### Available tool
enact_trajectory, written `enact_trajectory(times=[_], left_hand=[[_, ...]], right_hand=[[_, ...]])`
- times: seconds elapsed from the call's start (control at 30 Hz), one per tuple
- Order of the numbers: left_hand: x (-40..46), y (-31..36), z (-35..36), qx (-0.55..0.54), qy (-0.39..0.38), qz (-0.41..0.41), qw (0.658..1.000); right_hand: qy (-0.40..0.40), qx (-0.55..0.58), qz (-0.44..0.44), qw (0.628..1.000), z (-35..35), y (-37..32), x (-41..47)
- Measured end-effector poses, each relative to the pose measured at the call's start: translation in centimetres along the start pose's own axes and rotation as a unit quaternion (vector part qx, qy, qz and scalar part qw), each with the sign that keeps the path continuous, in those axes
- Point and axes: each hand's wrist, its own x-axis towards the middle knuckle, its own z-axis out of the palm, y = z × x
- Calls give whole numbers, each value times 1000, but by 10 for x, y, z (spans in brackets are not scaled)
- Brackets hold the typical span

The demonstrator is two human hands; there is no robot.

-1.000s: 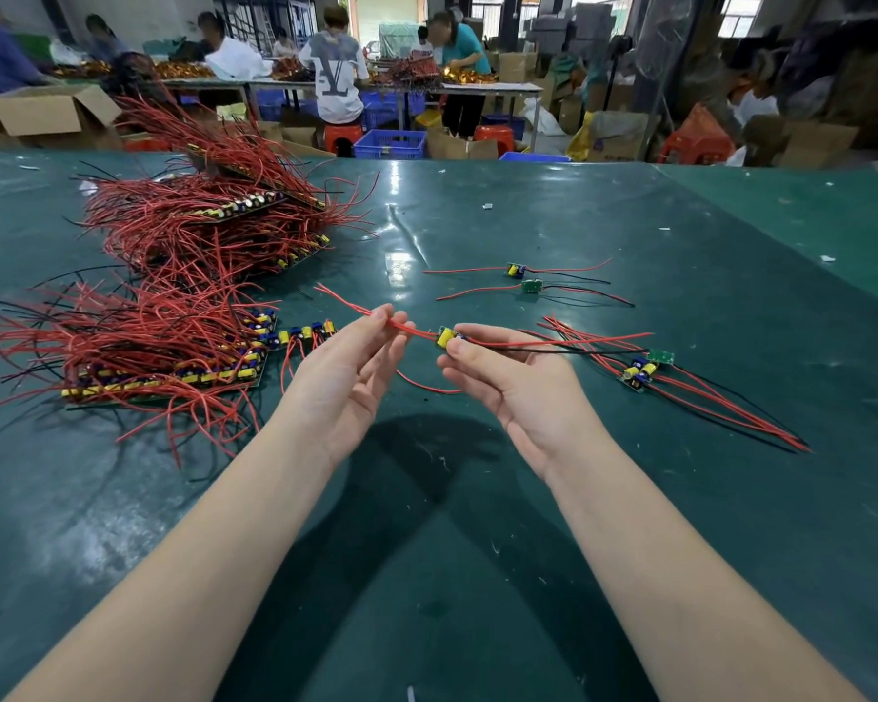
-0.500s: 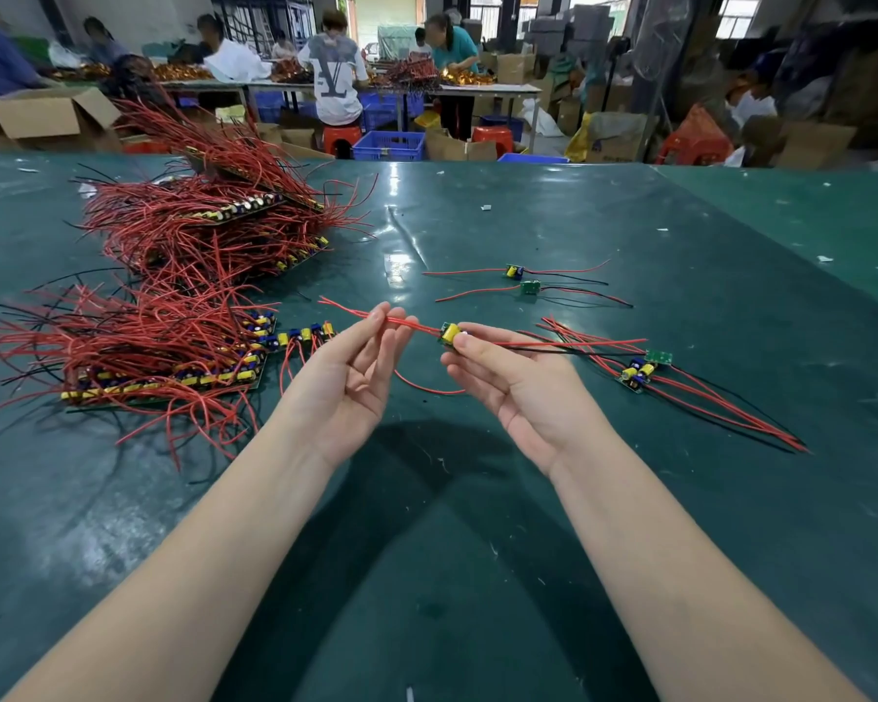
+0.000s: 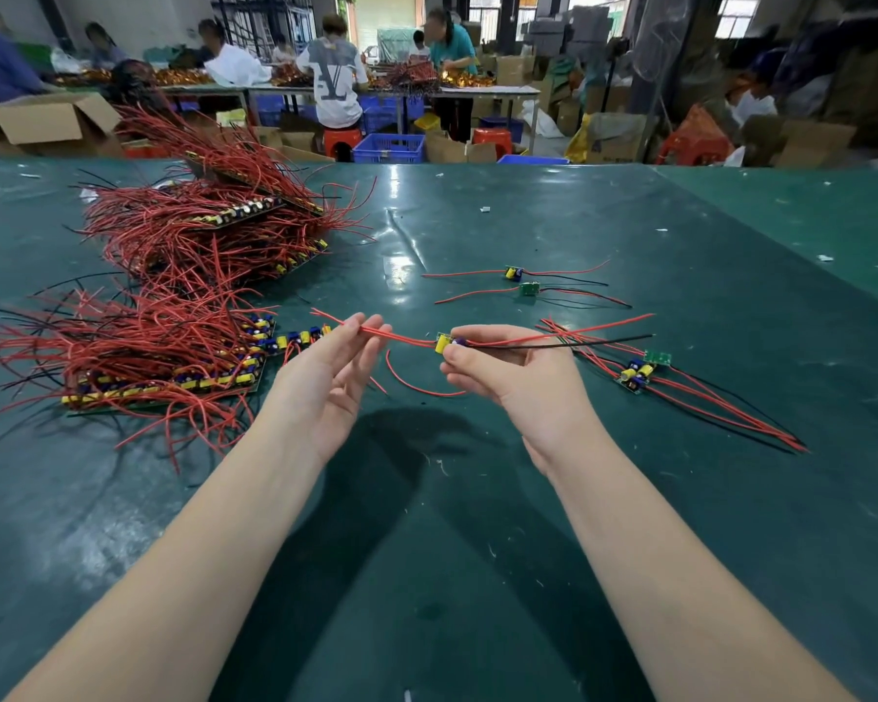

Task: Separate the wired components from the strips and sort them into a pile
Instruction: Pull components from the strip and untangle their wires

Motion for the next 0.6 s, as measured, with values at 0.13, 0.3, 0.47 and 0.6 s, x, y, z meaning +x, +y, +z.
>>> enact_trajectory(times=[0.13, 0.3, 0.47, 0.6], left_hand=[[0, 0, 0, -2, 16, 17, 1000], [-4, 0, 3, -15, 19, 36, 999], [-7, 7, 5, -71, -15, 4, 997], [-10, 10, 6, -125, -49, -28, 991]], right_hand=[[-7, -51, -32, 998, 2, 2, -1], [-8, -77, -55, 995, 4, 4, -1], [-20, 8, -9, 1000, 2, 5, 0], [-34, 141, 102, 984, -2, 4, 2]])
